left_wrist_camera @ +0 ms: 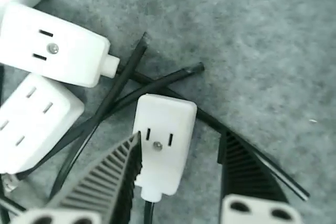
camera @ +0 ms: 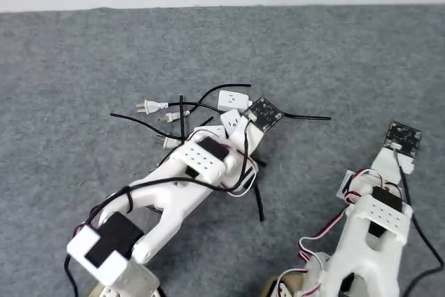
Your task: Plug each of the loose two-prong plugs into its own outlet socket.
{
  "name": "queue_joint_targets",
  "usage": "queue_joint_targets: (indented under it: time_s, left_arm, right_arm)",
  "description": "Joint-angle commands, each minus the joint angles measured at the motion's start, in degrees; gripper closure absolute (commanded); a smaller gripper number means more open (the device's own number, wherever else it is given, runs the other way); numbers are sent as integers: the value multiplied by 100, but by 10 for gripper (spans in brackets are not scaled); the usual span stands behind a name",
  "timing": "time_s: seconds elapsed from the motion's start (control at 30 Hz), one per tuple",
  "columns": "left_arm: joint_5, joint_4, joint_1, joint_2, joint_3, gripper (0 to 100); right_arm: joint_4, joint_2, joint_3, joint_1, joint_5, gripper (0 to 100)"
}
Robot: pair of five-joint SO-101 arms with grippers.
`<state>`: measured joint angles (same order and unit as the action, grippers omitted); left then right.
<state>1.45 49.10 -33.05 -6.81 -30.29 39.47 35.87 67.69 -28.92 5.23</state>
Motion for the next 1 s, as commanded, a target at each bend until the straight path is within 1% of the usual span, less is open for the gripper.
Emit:
queue_joint_targets:
  time_s: [0.0, 0.13, 0.23, 0.43, 0.63, 0.73, 0.87, 0.97]
  left_arm:
    - [-35, 316, 9, -44, 259, 775]
    - [246, 651, -70, -79, 251, 776]
    - [316, 888, -167, -97, 251, 776]
    - [976, 1046, -158, -105, 119, 775]
    - [1231, 888, -167, -105, 145, 775]
    - [1178, 765, -176, -97, 154, 776]
    - [607, 273, -176, -44, 154, 776]
    - [396, 176, -202, -35, 154, 776]
  right_arm:
    - [-48, -4, -352, 40, 62, 912]
    - [-48, -4, -352, -31, 62, 912]
    - [-48, -4, -352, -31, 62, 912]
    - [-48, -4, -352, -31, 62, 912]
    - [-48, -13, -352, -13, 62, 912]
    - [-40, -13, -343, -13, 62, 912]
    - [-40, -13, -343, -13, 62, 912]
    - [-40, -13, -343, -22, 62, 912]
